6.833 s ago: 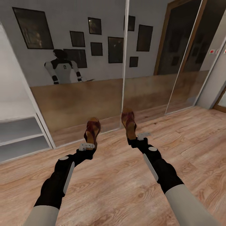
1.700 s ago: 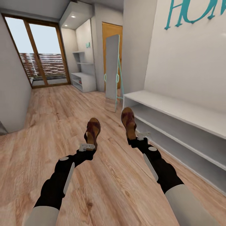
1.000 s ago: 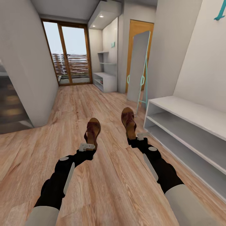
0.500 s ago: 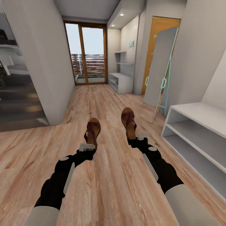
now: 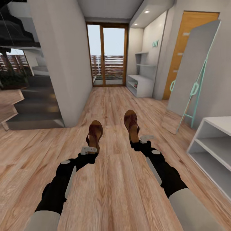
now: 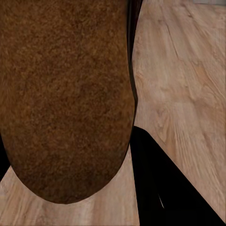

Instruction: Pick up the two gym shoes and the two sandals from the corridor floor and place them onto the hallstand (shoe rack) in the corridor, making sure they are on the rack and not on the floor. Arrange them so the two gym shoes are next to each other and the two sandals are next to each other.

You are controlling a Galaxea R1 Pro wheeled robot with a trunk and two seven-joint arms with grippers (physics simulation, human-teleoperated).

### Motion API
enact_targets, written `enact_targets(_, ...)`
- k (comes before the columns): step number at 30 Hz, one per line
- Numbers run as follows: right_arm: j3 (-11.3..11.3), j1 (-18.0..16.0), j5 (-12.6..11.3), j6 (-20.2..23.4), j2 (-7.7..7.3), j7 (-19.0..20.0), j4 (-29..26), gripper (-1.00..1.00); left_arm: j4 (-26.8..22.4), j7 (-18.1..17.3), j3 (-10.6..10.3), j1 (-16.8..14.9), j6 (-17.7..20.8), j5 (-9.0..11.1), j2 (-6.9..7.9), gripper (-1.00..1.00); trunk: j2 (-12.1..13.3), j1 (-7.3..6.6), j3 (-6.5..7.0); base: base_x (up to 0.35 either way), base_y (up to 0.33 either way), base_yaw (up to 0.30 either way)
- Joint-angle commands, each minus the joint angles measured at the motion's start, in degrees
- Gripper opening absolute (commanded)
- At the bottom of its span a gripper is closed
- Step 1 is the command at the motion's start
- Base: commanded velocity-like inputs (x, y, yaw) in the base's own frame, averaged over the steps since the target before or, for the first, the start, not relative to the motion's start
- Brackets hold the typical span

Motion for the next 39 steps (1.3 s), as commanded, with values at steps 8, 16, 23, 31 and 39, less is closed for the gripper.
enact_targets(8, 0.1, 0.0, -0.7, 0.3, -0.01, -0.4, -0.1, -1.00, 0.0, -0.6, 0.2, 0.0, 0.2, -0.5, -0.11, -1.00, 0.0, 0.02, -0.06, 0.342, 0.000, 0.203)
enact_targets(16, 0.1, 0.0, -0.7, 0.3, -0.01, -0.4, 0.0, -1.00, 0.0, -0.6, 0.2, 0.0, 0.2, -0.5, -0.11, -1.00, 0.0, 0.02, -0.06, 0.342, 0.000, 0.007)
enact_targets(23, 0.1, 0.0, -0.7, 0.3, -0.01, -0.4, -0.1, -1.00, 0.0, -0.6, 0.2, 0.0, 0.2, -0.5, -0.16, -1.00, 0.0, 0.02, -0.06, 0.344, 0.000, 0.000)
enact_targets(31, 0.1, 0.0, -0.7, 0.3, -0.01, -0.4, -0.1, -1.00, 0.0, -0.6, 0.2, 0.0, 0.2, -0.5, -0.16, -1.00, 0.0, 0.02, -0.06, 0.344, 0.000, 0.000)
enact_targets(39, 0.1, 0.0, -0.6, 0.3, -0.01, -0.4, -0.1, -1.00, 0.4, -0.6, 0.2, 0.0, 0.2, -0.5, -0.16, -1.00, 0.0, 0.02, -0.06, 0.344, 0.000, 0.003)
